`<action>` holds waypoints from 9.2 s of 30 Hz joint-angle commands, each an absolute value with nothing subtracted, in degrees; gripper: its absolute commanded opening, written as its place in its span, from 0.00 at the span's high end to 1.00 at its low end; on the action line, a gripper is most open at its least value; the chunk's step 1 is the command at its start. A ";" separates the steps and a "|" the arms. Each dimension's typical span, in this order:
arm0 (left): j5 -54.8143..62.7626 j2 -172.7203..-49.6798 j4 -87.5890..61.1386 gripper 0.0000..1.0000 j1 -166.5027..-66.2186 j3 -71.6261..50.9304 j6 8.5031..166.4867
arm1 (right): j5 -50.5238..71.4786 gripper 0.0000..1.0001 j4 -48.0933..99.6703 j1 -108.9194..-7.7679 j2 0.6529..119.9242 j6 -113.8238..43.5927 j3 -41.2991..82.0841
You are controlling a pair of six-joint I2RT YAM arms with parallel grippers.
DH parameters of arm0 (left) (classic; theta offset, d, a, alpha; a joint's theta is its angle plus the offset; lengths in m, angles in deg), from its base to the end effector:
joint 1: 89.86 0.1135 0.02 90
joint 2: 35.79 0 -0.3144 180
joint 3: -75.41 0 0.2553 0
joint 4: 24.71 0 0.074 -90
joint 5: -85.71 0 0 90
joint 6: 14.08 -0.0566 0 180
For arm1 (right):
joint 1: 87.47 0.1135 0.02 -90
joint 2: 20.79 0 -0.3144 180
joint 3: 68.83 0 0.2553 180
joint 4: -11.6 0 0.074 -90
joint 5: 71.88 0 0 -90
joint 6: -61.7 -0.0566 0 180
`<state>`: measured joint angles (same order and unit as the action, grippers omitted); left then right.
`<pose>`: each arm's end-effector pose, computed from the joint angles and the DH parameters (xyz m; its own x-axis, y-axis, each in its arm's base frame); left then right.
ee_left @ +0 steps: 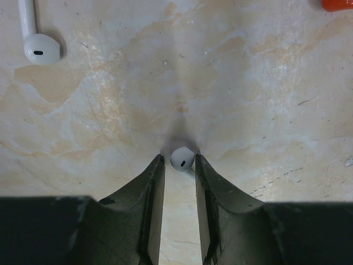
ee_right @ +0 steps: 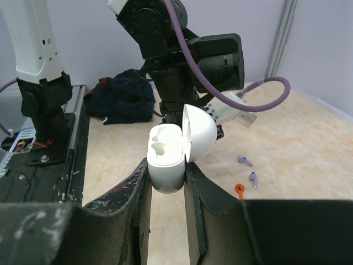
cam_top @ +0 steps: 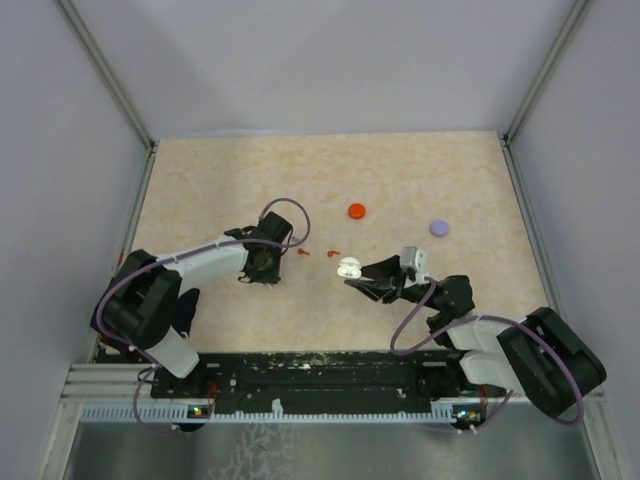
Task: Insert the wireless bluetooth earbuds into the charging case
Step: Pick up the earbud from the center of the board, then place the earbud in the charging case.
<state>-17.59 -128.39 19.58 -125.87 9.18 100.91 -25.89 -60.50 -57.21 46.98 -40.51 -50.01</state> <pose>0.2550 -0.1692 0.1924 -0.9075 0.1513 -0.3919 0.1403 0.9885 0.0568 0.1306 0.1217 0.2571 0.1385 0.2569 -0.9564 -0.9654 0.2506 -0.0725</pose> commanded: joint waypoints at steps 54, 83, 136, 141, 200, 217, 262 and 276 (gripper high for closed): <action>-58.65 -119.90 17.30 0.86 -157.31 -9.16 91.28 | -13.48 1.00 -62.27 -56.09 48.60 -35.40 -51.01; -52.68 -113.46 -36.51 0.84 -170.28 7.47 58.96 | -7.00 1.00 -61.78 -56.09 41.90 -37.22 -53.74; -50.29 -118.79 -28.55 0.67 -171.60 5.95 61.81 | -7.14 1.00 -60.07 -56.09 42.03 -37.27 -53.29; -49.79 -118.18 -27.38 0.60 -171.59 5.83 63.59 | -7.11 1.00 -59.89 -56.09 41.83 -37.18 -53.31; -31.72 -117.00 5.59 0.27 -157.44 -7.83 98.48 | -7.90 1.00 -58.29 -56.09 42.99 -36.95 -52.60; -32.56 -112.22 6.37 0.26 -157.32 -2.06 96.89 | -6.92 1.00 -58.48 -56.09 42.41 -36.48 -53.04; -31.66 -111.19 3.01 0.21 -154.97 -0.67 100.50 | -7.29 1.00 -59.09 -56.09 42.96 -37.05 -53.04; -31.36 -108.76 4.49 0.22 -152.67 1.91 101.70 | -7.38 1.00 -59.80 -56.09 43.05 -37.09 -53.22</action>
<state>-31.03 -110.36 4.19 -153.28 0.98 100.60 -6.98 -55.56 -56.55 43.06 -36.95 -53.85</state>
